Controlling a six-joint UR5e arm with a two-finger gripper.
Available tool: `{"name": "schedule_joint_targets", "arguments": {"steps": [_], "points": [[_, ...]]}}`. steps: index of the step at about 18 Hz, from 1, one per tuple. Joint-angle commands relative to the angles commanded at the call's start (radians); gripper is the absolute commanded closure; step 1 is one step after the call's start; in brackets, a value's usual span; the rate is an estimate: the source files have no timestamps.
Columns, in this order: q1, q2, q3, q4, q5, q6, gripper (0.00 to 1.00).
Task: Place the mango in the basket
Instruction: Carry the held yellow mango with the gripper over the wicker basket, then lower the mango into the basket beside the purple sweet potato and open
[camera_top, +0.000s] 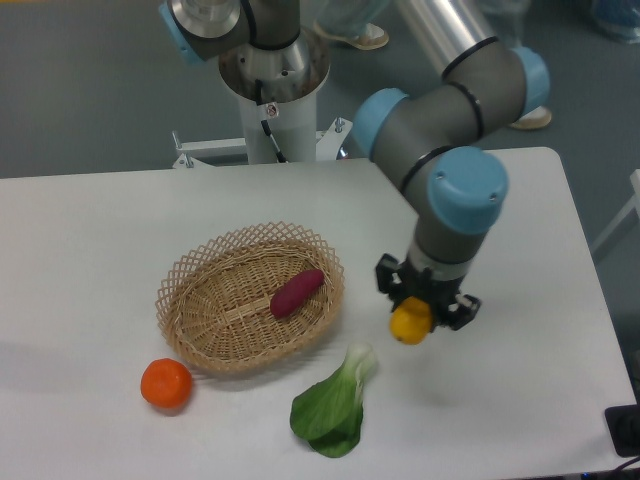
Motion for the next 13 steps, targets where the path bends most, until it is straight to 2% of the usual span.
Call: {"name": "schedule_joint_targets", "arguments": {"steps": [2, 4, 7, 9, 13], "points": [[-0.057, -0.003, -0.014, 0.002, 0.002, -0.045, 0.44], [-0.110, 0.000, -0.053, 0.037, 0.003, -0.069, 0.44], [-0.193, 0.018, -0.147, 0.127, 0.014, -0.077, 0.43], [-0.238, 0.044, -0.224, 0.165, 0.029, -0.085, 0.43], [-0.276, 0.090, -0.351, 0.245, 0.029, -0.091, 0.38]]}}
